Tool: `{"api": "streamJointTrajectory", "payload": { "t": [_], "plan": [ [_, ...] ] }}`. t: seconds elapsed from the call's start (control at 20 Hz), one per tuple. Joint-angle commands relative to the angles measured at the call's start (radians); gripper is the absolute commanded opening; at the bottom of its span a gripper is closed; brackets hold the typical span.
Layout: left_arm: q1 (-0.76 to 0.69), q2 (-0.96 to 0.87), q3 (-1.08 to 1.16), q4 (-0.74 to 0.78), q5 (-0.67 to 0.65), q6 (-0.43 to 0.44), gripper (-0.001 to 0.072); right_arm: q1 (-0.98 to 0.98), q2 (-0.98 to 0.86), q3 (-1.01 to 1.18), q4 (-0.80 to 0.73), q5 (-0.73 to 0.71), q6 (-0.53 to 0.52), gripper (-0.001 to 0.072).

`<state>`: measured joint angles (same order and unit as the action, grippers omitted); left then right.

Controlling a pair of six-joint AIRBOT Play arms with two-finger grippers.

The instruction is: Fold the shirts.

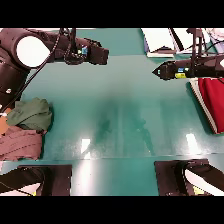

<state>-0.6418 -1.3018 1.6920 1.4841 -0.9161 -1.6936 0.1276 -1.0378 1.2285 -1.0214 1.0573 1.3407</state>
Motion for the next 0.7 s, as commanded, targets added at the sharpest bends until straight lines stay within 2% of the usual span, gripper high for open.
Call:
{"api": "streamJointTrajectory", "payload": {
  "t": [0.0,0.45,0.55,0.65],
  "plan": [
    [0.001,-0.001,0.0,0.0,0.0,0.0,0.0028,0.003,0.0,0.0,0.001,-0.003,0.0,0.0022],
    [0.001,-0.001,0.0,0.0,0.0,0.0,0.0028,0.003,0.0,0.0,0.002,0.013,0.001,0.0022],
    [0.001,-0.001,0.0,-0.018,0.059,-0.008,0.0028,0.003,0.0,0.0,0.002,0.037,0.001,0.0022],
    [0.01,0.004,0.003,0.048,0.07,0.01,0.0027,0.003,0.0,0.0,0.001,0.045,0.001,0.0022]
  ]
}}
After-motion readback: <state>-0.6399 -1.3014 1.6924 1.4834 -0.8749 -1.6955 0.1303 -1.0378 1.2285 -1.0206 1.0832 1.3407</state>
